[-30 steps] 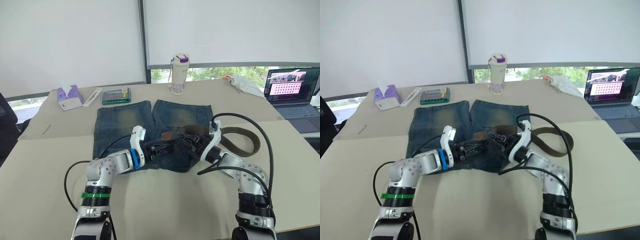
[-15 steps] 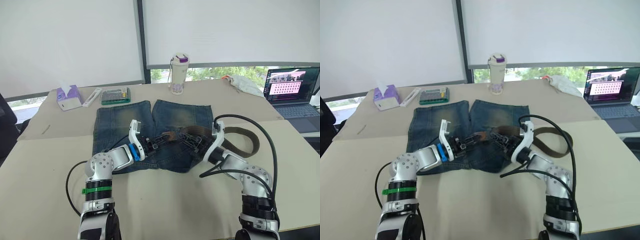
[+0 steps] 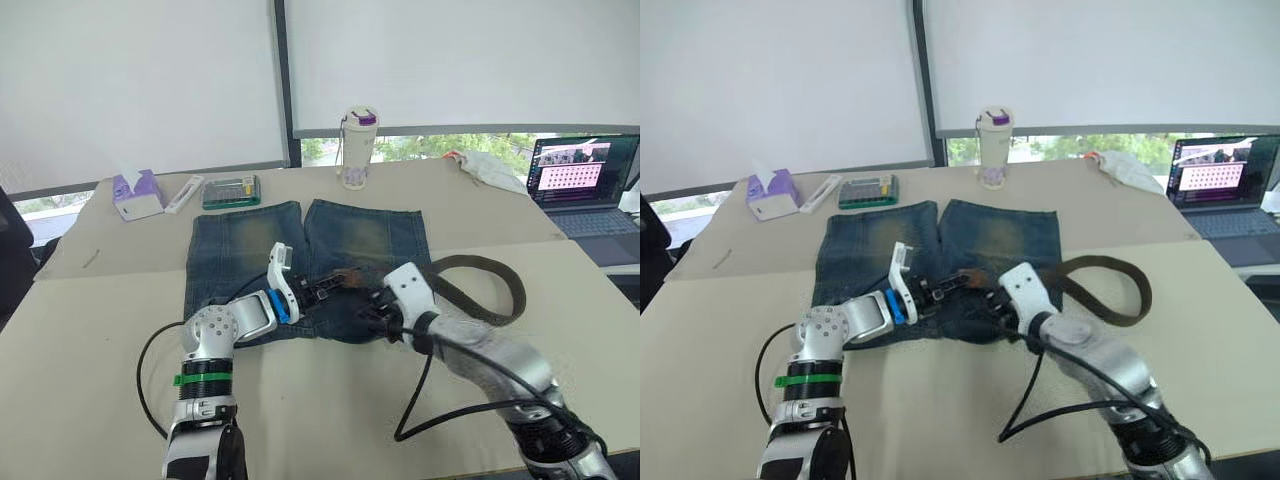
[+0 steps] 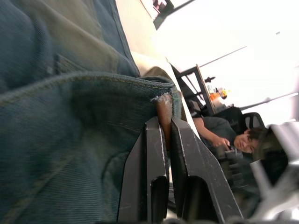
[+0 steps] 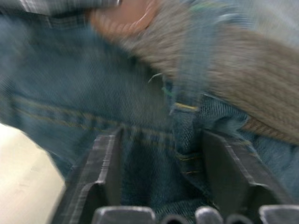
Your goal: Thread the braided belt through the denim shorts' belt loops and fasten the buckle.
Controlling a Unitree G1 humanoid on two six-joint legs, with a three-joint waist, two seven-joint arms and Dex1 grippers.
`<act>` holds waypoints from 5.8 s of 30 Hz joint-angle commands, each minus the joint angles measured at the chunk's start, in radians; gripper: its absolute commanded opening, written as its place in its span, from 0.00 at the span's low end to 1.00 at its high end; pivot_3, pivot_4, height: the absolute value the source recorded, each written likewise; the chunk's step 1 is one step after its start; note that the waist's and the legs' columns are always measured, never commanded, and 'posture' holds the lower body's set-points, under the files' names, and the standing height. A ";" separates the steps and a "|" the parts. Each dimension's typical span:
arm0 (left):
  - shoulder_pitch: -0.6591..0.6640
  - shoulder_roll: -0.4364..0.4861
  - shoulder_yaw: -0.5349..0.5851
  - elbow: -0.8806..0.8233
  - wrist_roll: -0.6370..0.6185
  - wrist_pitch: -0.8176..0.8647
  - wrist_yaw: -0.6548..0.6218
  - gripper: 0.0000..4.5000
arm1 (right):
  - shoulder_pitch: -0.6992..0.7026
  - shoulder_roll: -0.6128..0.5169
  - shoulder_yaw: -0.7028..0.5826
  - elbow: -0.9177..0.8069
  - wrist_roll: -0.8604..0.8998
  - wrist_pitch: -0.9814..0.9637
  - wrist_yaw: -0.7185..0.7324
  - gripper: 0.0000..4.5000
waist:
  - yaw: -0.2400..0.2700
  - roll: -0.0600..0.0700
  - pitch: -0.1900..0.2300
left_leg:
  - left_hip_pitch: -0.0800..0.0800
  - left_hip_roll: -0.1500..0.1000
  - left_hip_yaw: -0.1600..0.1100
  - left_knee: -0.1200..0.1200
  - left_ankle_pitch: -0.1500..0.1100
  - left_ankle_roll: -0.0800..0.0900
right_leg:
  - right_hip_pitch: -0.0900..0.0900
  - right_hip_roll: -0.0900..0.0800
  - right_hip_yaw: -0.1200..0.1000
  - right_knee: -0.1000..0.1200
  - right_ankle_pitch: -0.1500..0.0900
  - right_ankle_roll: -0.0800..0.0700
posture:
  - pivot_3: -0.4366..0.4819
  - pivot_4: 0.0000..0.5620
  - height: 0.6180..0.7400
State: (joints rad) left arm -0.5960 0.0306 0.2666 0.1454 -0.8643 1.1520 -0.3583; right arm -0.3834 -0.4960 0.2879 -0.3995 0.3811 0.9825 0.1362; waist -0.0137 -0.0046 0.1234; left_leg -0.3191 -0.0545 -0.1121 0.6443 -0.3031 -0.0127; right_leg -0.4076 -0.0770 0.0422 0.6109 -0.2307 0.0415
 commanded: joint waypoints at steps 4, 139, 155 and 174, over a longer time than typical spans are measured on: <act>-0.019 0.034 0.000 -0.043 -0.016 -0.011 -0.012 0.00 | -0.006 0.059 -0.079 0.038 -0.094 -0.064 -0.031 0.07 | 0.001 0.000 0.000 | 0.000 0.000 -0.001 0.000 0.000 0.000 | 0.000 0.000 0.000 0.000 0.000 0.000 | 0.48 0.27 1.00; 0.221 0.282 0.038 -0.175 -0.147 -0.004 -0.138 0.00 | -0.127 0.387 -0.236 0.309 0.204 -0.050 0.400 0.25 | -0.026 0.002 -0.004 | -0.003 0.003 0.001 -0.006 -0.003 0.007 | -0.013 0.000 0.001 0.005 0.003 -0.006 | 0.48 0.27 1.00; 0.212 0.270 0.028 -0.182 -0.172 0.016 -0.099 0.00 | -0.118 0.211 0.028 0.246 -0.041 -0.107 0.364 0.46 | -0.025 0.002 -0.004 | -0.003 0.002 0.001 -0.006 -0.002 0.005 | -0.013 0.000 0.001 0.005 0.003 -0.006 | 0.48 0.27 1.00; 0.245 0.289 -0.005 -0.283 -0.173 0.007 -0.063 0.00 | 0.042 0.028 -0.245 0.009 -0.071 0.023 0.264 0.00 | 0.004 0.000 -0.004 | -0.006 0.000 0.001 -0.002 0.000 0.002 | -0.012 0.000 0.001 0.001 0.005 -0.002 | 0.48 0.27 1.00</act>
State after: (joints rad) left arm -0.3740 0.2564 0.1614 -0.0907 -1.0203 1.1657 -0.4176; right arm -0.3598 -0.4205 0.1827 -0.3980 0.3688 0.9716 0.4910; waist -0.0096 -0.0042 0.1198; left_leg -0.3248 -0.0537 -0.1112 0.6420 -0.3028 -0.0111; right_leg -0.4200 -0.0766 0.0433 0.6126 -0.2256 0.0393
